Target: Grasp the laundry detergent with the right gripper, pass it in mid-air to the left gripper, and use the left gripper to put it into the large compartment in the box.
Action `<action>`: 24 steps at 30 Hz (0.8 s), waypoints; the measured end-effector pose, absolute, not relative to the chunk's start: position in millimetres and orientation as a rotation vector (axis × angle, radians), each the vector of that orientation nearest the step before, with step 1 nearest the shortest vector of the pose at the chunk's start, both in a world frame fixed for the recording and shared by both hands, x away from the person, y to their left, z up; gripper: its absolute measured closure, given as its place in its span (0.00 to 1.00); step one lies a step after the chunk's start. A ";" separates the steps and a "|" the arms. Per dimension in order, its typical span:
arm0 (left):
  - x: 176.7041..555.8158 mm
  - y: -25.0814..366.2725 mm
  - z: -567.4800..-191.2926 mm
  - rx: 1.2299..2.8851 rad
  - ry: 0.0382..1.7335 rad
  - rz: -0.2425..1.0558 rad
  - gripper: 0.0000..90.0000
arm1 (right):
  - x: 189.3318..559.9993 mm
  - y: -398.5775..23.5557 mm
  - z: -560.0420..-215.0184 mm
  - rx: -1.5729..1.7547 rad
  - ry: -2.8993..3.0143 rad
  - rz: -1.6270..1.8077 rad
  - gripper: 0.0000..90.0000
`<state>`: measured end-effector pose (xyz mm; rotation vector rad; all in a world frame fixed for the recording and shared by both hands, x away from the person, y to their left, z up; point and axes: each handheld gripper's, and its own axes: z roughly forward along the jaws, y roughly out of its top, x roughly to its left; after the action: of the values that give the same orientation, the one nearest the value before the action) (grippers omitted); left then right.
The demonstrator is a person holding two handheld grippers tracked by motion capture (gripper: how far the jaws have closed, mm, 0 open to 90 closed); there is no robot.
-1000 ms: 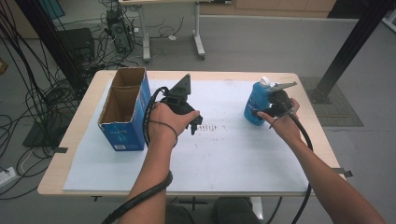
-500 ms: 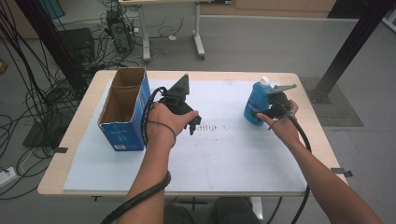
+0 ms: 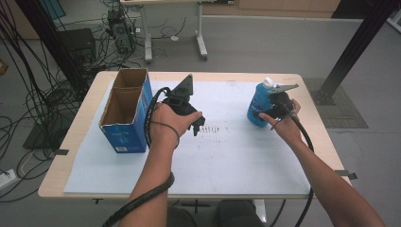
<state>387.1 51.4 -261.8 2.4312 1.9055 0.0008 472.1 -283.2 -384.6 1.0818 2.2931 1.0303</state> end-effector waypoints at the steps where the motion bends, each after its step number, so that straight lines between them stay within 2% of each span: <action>1: 387.1 51.6 -261.4 2.431 1.901 0.003 0.07 | 472.1 -283.7 -384.5 1.084 2.290 1.033 0.03; 24: 386.6 51.4 -261.0 2.420 1.895 0.001 0.07 | 471.4 -284.9 -376.2 1.055 2.280 1.066 0.02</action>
<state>386.6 51.4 -261.0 2.4199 1.8947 0.0012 471.4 -284.9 -376.2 1.0551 2.2798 1.0663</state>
